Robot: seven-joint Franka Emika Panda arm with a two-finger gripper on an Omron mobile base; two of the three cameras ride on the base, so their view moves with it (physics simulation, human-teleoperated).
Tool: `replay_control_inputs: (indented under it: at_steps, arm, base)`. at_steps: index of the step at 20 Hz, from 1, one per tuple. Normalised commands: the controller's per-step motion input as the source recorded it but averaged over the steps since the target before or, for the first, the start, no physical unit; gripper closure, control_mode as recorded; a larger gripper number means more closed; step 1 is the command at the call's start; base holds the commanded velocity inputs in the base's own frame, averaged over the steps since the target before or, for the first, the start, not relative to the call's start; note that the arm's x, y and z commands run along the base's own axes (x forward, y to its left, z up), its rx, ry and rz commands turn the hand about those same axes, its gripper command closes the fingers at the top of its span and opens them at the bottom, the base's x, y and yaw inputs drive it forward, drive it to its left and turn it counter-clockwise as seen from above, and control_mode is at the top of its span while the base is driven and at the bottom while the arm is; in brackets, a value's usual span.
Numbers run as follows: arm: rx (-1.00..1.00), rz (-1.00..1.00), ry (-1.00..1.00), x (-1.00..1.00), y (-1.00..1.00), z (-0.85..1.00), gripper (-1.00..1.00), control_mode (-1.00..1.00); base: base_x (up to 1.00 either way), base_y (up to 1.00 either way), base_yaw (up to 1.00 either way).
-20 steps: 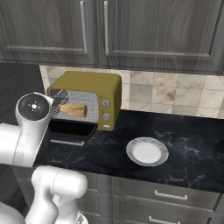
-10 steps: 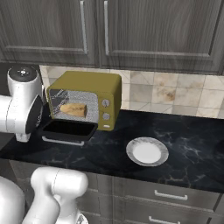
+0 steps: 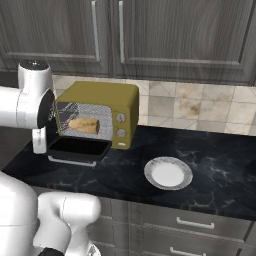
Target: Pull the toaster oven rack outwards. Pick up the baguette from the plate and place it on the toaster oven rack. Close the toaster oven door fully and set the temperature to the lowest setting.
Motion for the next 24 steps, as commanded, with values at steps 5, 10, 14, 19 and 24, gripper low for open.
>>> replay_control_inputs:
  at_steps: [5, 10, 14, 19, 24]
  arm:
    - [-0.19, 0.26, 0.0, 0.11, -0.01, -0.23, -1.0, -1.0]
    - [-0.08, 0.28, 0.0, 0.38, -0.08, -0.11, -1.0, -1.0]
    - [-0.1, 0.29, 0.0, 0.36, 0.0, -0.27, -1.0, -1.0]
    - [-0.15, 0.25, -0.06, 0.13, 0.0, -0.54, -1.0, -1.0]
    - [-0.06, 0.26, -0.03, 0.28, -0.01, -0.28, -1.0, -1.0]
  base:
    - [0.0, 0.0, 0.0]
    - [0.0, 0.0, 0.0]
    - [0.0, 0.0, 0.0]
    - [0.0, 0.0, 0.0]
    - [0.0, 0.0, 0.0]
